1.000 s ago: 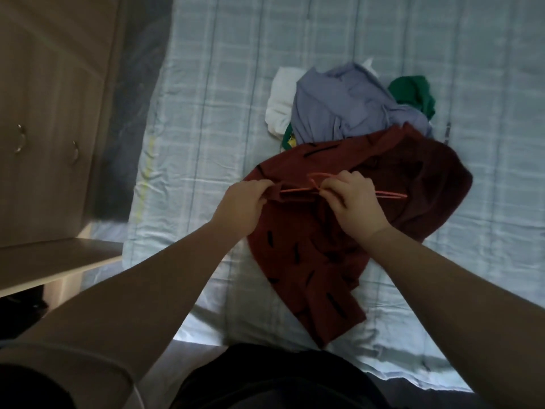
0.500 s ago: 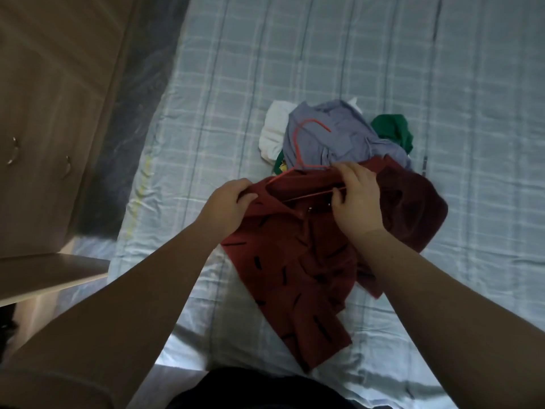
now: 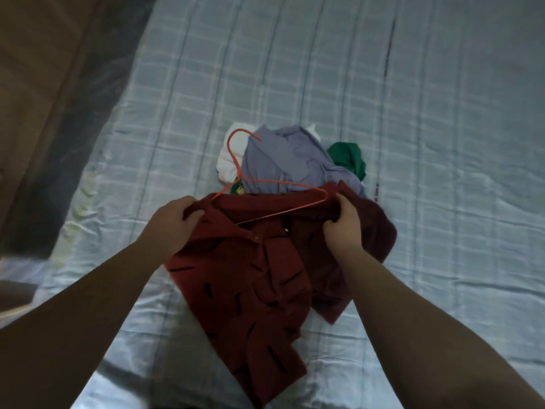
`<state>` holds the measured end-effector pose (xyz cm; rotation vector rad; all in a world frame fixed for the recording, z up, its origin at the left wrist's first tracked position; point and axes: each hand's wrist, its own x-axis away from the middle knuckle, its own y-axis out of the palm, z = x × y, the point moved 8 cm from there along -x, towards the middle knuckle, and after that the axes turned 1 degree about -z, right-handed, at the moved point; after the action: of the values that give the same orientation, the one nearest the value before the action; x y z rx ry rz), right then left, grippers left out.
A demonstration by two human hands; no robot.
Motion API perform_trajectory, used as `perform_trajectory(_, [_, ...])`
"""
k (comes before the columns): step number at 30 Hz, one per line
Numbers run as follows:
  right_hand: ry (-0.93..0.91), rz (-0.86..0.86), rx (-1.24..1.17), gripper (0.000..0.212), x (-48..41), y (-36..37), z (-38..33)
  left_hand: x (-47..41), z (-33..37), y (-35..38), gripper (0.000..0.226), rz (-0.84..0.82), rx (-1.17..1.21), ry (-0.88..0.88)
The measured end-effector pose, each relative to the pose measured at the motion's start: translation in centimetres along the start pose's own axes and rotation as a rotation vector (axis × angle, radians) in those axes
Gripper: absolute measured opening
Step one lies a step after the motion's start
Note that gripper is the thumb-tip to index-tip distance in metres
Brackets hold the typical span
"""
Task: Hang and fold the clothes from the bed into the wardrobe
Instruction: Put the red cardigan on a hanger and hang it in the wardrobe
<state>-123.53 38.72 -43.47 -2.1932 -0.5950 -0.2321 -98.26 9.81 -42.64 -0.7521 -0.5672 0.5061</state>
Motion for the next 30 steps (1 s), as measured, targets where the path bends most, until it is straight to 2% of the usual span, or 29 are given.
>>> perform_trajectory(4, [-0.066, 0.023, 0.153, 0.076, -2.2, -0.6, 0.4, 0.5, -0.4, 1.2, 0.005, 0.042, -0.023, -0.049])
perform_trajectory(9, [0.054, -0.076, 0.207, 0.08, -3.6, 0.0, 2.2, 0.8, 0.9, 2.2, 0.006, 0.041, -0.03, 0.0])
perform_trajectory(13, [0.078, -0.102, 0.348, 0.069, -4.0, 0.2, 2.8, 1.0, 1.5, 3.8, 0.009, -0.009, -0.018, -0.011])
perform_trajectory(15, [0.101, -0.097, 0.33, 0.062, -4.0, 0.0, 3.1, 1.0, 1.6, 4.6, 0.011, -0.028, -0.012, -0.027])
perform_trajectory(17, [0.144, -0.084, 0.286, 0.048, -3.9, -0.3, 3.5, 1.0, 1.5, 5.0, 0.009, -0.025, 0.003, -0.046])
perform_trajectory(19, [0.147, -0.117, 0.347, 0.035, -4.0, -0.4, 3.8, 1.1, 1.1, 4.8, 0.008, -0.018, 0.006, -0.057])
perform_trajectory(22, [0.091, -0.16, 0.502, 0.03, -4.3, -1.0, 3.7, 1.3, 0.6, 4.3, 0.007, -0.046, -0.005, -0.055])
perform_trajectory(26, [-0.139, 0.032, 0.647, 0.024, -4.0, -3.3, 1.5, 1.8, 1.1, 3.9, 0.01, -0.091, -0.046, 0.027])
perform_trajectory(28, [-0.189, 0.077, 0.533, 0.022, -3.5, -4.1, 0.7, 1.9, 1.5, 3.9, 0.012, -0.084, -0.059, 0.023])
perform_trajectory(30, [-0.119, 0.017, 0.311, 0.019, -3.3, -4.2, 0.8, 2.0, 1.8, 4.1, 0.013, -0.079, -0.062, 0.0])
